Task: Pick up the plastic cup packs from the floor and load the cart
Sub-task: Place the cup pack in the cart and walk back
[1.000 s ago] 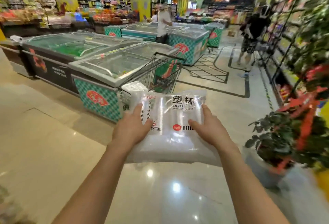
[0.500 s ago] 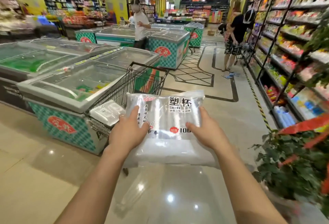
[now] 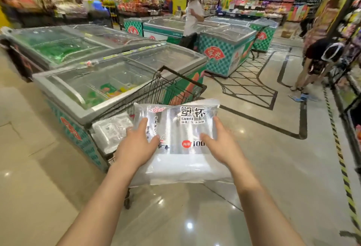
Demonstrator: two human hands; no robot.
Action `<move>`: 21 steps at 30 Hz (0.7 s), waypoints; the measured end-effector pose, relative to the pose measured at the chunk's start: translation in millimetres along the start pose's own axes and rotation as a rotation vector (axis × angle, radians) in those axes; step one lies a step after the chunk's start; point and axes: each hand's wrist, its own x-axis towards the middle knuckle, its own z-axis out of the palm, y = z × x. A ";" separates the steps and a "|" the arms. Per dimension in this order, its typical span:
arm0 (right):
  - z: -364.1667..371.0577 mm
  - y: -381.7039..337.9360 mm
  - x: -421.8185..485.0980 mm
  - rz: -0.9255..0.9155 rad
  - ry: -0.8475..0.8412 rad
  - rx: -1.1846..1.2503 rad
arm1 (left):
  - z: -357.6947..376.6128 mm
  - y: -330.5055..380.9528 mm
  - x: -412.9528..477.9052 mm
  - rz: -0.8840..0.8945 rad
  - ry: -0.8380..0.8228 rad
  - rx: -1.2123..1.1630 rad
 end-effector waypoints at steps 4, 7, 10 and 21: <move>3.6 9.9 76.9 -0.035 -0.068 0.016 | 14.0 14.7 50.1 -0.094 0.030 -0.015; 16.6 8.0 128.9 -0.087 -0.091 0.059 | 20.8 12.6 93.1 -0.151 0.055 -0.017; 36.4 3.4 180.6 -0.142 -0.129 0.089 | 28.3 -0.3 141.6 -0.194 0.086 -0.022; 132.7 -21.4 391.4 -0.150 -0.242 0.081 | 60.5 -52.2 350.7 -0.256 0.133 -0.025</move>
